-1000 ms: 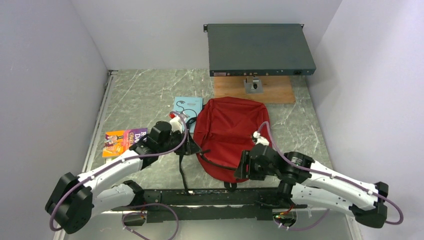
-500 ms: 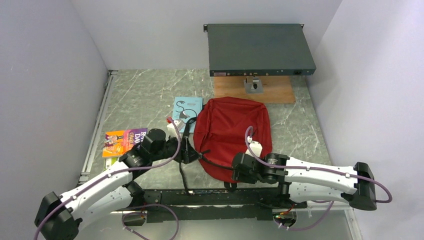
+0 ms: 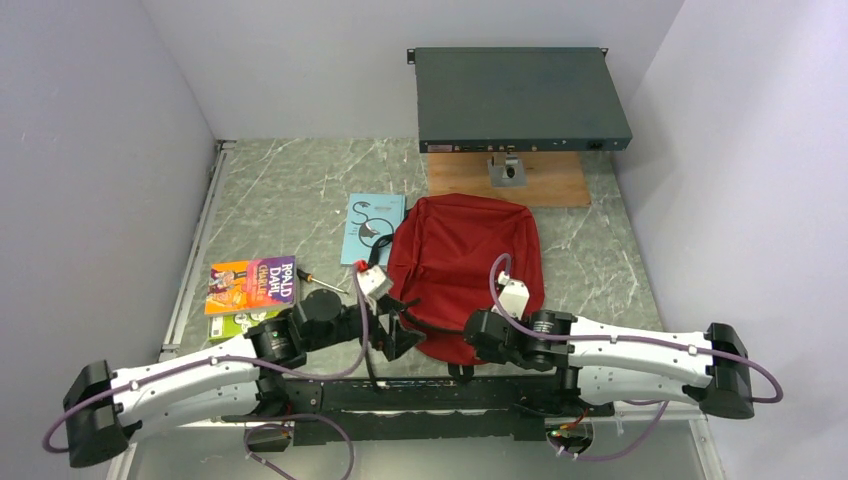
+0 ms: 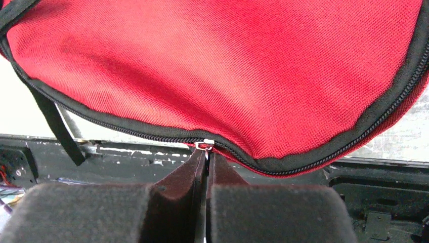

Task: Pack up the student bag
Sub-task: Unzip the student bag at the center of the board.

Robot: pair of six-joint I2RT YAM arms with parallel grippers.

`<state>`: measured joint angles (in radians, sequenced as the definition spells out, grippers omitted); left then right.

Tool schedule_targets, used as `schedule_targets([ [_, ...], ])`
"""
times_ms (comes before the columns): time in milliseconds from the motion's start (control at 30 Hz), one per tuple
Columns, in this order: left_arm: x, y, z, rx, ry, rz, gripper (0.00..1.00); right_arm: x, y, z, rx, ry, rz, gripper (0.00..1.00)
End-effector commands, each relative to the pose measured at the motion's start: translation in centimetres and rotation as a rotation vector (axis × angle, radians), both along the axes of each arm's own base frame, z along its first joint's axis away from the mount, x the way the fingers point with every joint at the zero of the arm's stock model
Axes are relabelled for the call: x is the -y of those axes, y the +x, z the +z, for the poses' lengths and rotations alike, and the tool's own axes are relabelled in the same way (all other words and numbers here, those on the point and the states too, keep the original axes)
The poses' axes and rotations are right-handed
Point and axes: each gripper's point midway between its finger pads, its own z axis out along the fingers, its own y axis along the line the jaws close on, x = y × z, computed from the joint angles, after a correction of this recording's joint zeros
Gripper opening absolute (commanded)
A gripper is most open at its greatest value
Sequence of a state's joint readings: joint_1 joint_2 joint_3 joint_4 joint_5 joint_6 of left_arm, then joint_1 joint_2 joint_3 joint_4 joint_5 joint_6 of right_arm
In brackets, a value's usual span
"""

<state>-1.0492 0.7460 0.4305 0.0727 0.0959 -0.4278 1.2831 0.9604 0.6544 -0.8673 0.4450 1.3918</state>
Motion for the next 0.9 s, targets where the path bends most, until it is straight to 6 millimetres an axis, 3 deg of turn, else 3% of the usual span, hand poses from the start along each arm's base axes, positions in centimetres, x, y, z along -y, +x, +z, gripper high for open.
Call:
schedule_targets([
  [0,2.3,1.6,3.4,0.327,-0.071,0.004,0.91,-0.2,0.0,1.8,0.049,0.010,0.100,0.00],
  [67,3.7,1.9,3.1,0.377,-0.028,-0.037,0.87,0.1,-0.3,1.9,0.047,-0.003,0.138,0.00],
  [200,6.1,2.3,1.0,0.437,0.107,-0.118,0.91,1.6,-0.2,1.8,0.062,-0.046,0.127,0.00],
  [333,7.5,2.9,-0.6,0.455,0.144,-0.143,0.90,0.7,0.0,2.8,0.100,0.009,0.168,0.00],
  [500,9.0,2.8,-2.7,0.400,0.172,-0.169,0.86,0.7,0.2,2.5,0.103,-0.022,0.185,0.00],
  [600,8.9,3.2,-3.9,0.354,0.202,-0.136,0.64,0.8,0.2,2.7,0.100,-0.051,0.197,0.00],
  [733,7.4,4.4,-4.7,0.340,0.253,-0.042,0.34,1.9,-0.6,3.1,0.046,-0.098,0.182,0.00],
  [867,5.9,4.5,-5.5,0.341,0.285,-0.010,0.15,3.7,-2.5,4.0,-0.076,-0.186,0.179,0.00],
])
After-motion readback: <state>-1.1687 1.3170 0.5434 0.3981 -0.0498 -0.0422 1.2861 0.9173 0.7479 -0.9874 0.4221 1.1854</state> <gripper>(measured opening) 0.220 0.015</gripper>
